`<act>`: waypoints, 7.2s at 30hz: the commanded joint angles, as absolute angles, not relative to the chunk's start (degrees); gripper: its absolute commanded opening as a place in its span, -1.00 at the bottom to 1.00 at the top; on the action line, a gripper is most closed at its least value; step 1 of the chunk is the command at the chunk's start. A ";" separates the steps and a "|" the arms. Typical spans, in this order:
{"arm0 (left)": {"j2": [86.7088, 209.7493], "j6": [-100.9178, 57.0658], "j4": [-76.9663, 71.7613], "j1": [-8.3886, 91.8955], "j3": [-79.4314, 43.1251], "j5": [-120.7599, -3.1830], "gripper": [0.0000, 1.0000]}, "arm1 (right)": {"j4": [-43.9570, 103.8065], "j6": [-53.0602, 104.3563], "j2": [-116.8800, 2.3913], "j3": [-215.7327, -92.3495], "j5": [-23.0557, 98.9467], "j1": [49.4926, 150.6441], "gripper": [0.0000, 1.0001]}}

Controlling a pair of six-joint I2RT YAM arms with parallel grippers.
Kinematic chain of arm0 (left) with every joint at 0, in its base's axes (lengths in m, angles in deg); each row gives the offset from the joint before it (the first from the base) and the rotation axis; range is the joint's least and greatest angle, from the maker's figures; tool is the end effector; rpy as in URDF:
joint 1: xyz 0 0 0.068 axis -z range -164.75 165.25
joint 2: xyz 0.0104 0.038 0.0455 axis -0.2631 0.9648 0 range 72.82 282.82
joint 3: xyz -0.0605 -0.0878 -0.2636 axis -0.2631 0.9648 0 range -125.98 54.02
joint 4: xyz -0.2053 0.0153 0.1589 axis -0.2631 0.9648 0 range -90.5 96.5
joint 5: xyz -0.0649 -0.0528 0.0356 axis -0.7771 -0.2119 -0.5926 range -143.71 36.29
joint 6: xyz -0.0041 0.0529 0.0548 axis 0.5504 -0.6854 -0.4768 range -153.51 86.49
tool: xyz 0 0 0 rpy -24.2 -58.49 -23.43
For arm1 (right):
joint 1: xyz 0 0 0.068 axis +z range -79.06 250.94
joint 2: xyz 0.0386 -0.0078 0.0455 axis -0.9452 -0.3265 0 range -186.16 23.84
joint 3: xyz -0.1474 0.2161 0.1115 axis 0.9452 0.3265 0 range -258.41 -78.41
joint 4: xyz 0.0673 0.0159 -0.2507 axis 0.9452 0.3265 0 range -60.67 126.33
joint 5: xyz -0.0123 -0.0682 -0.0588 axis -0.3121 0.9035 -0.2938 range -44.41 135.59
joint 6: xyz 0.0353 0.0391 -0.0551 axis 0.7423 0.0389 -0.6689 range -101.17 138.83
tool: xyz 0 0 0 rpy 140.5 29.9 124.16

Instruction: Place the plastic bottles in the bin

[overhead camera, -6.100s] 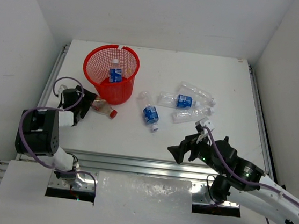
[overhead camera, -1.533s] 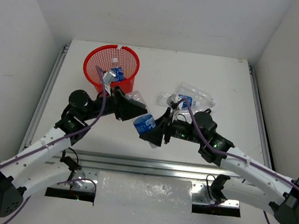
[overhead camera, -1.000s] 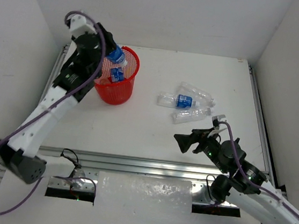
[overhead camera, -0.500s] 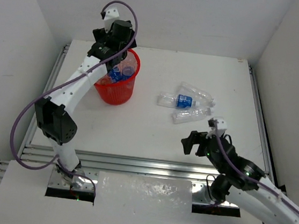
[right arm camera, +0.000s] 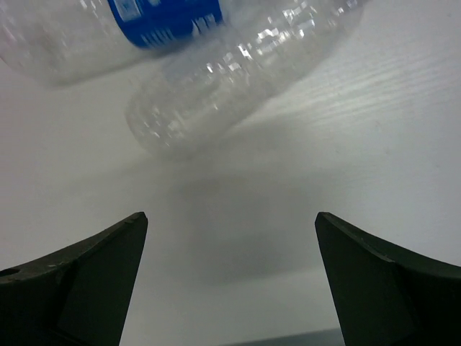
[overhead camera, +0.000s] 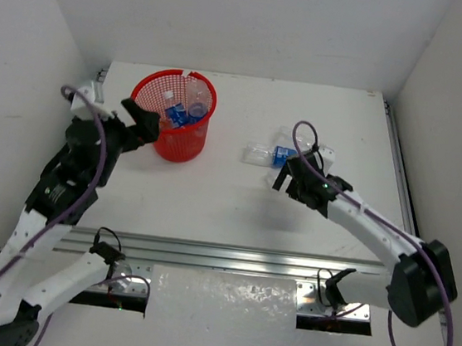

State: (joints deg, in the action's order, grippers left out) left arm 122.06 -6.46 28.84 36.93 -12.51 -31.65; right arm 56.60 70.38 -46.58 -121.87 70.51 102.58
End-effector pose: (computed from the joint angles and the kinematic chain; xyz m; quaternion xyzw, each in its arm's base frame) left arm 0.1814 -0.0459 0.4242 -0.1559 0.7566 -0.1192 0.6238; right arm 0.2264 0.1076 0.2090 0.2259 0.9038 0.0455 0.3606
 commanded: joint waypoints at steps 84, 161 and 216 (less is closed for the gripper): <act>160.81 -8.64 39.05 27.73 -48.64 -17.67 0.86 | 43.74 52.32 -10.87 -105.12 51.13 111.46 0.98; 123.62 5.08 -19.13 51.91 15.26 -87.11 -1.00 | -25.07 64.71 -44.02 -107.85 -12.15 114.45 -0.27; 106.05 -13.20 24.64 26.15 10.60 -50.10 0.99 | 39.96 5.15 -75.28 -146.68 55.52 89.13 0.98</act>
